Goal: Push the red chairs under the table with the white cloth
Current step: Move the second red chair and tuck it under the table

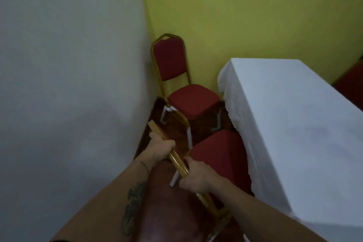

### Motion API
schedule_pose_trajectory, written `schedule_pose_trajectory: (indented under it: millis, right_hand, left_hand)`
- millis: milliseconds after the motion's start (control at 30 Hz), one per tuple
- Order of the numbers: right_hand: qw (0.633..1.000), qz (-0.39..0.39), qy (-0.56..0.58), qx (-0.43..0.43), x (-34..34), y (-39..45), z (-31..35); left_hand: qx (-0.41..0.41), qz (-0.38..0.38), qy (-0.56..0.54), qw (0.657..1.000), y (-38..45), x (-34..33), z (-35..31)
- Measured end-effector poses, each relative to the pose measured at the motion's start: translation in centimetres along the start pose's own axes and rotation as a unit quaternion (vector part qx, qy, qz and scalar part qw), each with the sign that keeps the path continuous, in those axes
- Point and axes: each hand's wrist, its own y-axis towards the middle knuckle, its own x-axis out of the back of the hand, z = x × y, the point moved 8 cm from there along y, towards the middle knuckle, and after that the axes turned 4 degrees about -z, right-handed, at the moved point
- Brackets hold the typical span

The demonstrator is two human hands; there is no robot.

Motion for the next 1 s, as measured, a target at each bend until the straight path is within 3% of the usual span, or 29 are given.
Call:
schedule_pose_trajectory:
  millis: [300,633,833,1000]
  right_hand:
    - [0.978,-0.138,0.063,-0.144,0.5,-0.2,0.1]
    - [0.973,-0.131,0.040,-0.185,0.1,-0.4,1.8]
    - [0.973,-0.136,0.028,-0.186,-0.3,-0.6,2.9]
    - [0.973,-0.135,0.013,-0.189,0.3,0.0,2.7]
  left_hand:
    - [-0.025,0.087,-0.003,0.996,1.7,-1.3,-3.2]
    - [0.004,0.129,-0.012,0.992,3.7,-1.4,-2.9]
    - [-0.031,0.156,0.050,0.986,4.1,-1.4,-4.2]
    - [-0.028,0.164,0.033,0.985,4.7,-2.2,-5.0]
